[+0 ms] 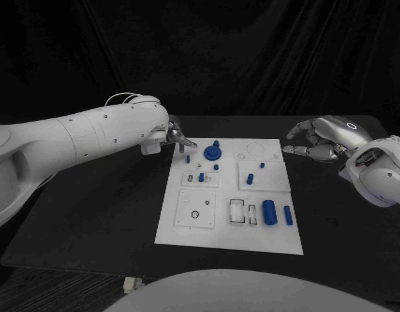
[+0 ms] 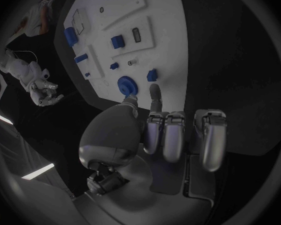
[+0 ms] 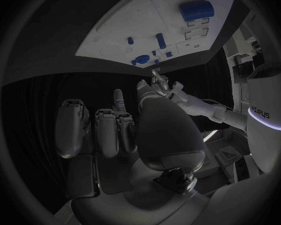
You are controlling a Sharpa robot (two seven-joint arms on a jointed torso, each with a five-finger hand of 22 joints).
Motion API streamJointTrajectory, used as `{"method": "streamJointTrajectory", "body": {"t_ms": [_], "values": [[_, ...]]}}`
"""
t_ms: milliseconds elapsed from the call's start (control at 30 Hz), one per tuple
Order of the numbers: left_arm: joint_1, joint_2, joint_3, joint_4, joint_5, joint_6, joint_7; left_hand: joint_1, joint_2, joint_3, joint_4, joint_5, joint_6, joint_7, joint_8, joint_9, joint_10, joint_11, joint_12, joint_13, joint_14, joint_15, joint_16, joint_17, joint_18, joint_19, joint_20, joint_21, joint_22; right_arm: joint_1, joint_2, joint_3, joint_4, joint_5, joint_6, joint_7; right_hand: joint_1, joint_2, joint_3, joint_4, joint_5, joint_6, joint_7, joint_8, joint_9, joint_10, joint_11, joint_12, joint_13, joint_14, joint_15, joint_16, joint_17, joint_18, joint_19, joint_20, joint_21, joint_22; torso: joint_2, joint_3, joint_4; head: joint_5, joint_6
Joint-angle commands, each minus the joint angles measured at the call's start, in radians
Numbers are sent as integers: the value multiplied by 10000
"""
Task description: Assemble the parts on the task board
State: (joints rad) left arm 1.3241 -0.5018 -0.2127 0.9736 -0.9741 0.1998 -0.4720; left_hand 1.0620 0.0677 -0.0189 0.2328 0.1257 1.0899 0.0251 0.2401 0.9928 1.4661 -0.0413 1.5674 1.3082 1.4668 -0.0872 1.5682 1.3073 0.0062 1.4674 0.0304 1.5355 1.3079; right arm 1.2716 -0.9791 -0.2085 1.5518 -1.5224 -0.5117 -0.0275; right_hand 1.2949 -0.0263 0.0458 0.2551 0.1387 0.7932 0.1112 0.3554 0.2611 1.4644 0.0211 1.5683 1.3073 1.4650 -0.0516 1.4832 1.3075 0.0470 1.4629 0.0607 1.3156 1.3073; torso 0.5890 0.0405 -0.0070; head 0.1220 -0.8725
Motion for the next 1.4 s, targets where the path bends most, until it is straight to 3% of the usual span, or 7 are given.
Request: {"method": "streamJointTrajectory", "body": {"t_ms": [33, 600, 1400], "values": [[-43, 43, 9, -55, -4, 360, 170, 121, -9, -3, -86, -24, 59, 20, -74, -24, 1047, 48, 34, 2626, 1040, 96, 26, 2635, 69, 696, 47, -71, 2399, -18, 1, 8, 5, -21, -92, -62, -38, 69, -54, 0, 60, 94, -6, 56, -10, 1064, 58, 25, 2635, 794, 87, 16, 1459, 113, 63, 46, 15, 1844, -1, 3, -2, 3, -2], [-274, 171, 10, -278, -4, 483, 283, 155, 6, -7, -117, -60, 59, 48, -179, -117, 1047, 77, 34, 2626, 1040, 123, 26, 2635, 97, 619, 69, -167, 2353, -18, 2, 8, 13, -21, -88, -81, -38, 69, -54, 0, 60, 94, -6, 56, -10, 1064, 58, 25, 2635, 794, 87, 16, 1459, 113, 63, 46, 15, 1844, 3, 1, 0, -7, -2], [-357, 250, 10, -350, -4, 614, 319, 391, 82, 100, -327, 193, 75, 77, -363, -256, 1047, 118, 34, 2626, 1040, 173, 26, 2635, 131, 520, 124, -292, 2305, -18, -7, 8, 25, -21, -66, -112, -33, 81, -72, -8, 76, 113, -9, 61, -19, 1064, 59, 25, 2635, 793, 86, 8, 1448, 118, 60, 46, -7, 1839, 6, -3, 4, -23, -2]]}}
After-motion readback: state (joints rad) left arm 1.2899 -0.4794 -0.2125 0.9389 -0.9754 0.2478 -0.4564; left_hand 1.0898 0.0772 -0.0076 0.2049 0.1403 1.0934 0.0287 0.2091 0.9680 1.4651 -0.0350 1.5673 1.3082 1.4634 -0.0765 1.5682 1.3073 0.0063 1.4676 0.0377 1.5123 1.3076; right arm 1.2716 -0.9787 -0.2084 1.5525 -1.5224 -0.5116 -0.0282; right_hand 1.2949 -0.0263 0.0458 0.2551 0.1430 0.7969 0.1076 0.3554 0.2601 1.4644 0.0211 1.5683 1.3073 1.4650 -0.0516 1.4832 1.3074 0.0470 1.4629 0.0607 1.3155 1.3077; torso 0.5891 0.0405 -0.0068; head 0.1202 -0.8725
